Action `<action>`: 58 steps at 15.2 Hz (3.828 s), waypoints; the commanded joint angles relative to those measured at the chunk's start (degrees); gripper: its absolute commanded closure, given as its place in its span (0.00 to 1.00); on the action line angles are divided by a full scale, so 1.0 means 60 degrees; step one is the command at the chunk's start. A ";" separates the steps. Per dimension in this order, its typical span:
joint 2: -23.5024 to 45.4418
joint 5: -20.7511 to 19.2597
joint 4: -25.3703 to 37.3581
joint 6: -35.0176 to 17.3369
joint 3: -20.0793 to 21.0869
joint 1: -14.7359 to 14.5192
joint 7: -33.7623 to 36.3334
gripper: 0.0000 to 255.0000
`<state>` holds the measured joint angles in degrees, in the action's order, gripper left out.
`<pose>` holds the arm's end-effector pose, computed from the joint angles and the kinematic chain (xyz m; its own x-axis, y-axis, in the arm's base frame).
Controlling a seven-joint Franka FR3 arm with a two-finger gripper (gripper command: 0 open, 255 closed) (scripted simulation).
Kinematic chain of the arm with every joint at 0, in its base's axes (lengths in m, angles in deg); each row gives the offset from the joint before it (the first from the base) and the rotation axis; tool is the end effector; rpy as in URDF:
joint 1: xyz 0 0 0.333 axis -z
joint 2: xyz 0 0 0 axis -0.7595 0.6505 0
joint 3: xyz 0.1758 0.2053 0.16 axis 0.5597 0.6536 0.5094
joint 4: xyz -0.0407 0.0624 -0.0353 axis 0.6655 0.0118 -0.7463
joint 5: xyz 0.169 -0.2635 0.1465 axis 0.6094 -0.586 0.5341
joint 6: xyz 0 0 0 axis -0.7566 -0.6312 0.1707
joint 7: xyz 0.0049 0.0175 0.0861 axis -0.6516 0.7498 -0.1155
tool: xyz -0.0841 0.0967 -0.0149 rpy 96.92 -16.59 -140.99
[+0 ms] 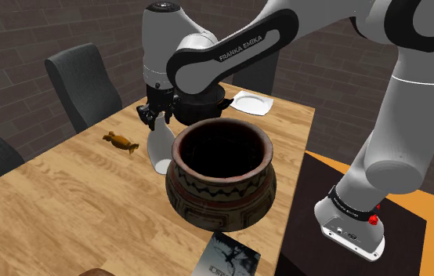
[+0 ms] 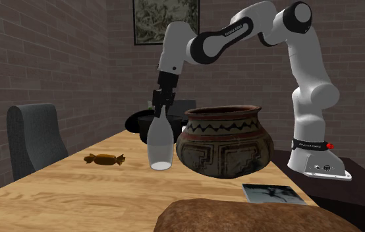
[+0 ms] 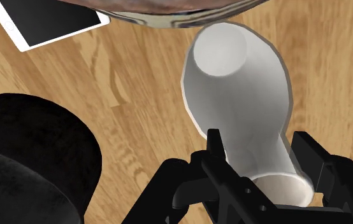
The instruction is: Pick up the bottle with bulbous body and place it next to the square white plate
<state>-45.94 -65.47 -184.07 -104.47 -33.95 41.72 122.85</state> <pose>0.5050 0.3078 0.4195 0.9735 0.0273 0.2269 0.0334 -0.9992 -0.0227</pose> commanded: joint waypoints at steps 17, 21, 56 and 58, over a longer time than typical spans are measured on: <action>-0.0574 0.0551 0.1356 0.1834 0.0149 0.0064 -0.0504 1.00; -0.0634 0.0624 0.1795 0.2321 0.0170 0.0057 -0.0590 1.00; 0.1016 -0.0150 0.8641 0.7662 0.0318 -0.0983 -0.0861 1.00; 0.1367 -0.0352 0.9468 0.8153 0.0300 -0.1230 -0.0885 1.00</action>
<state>-38.50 -67.07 -129.36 -56.93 -32.14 35.02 117.49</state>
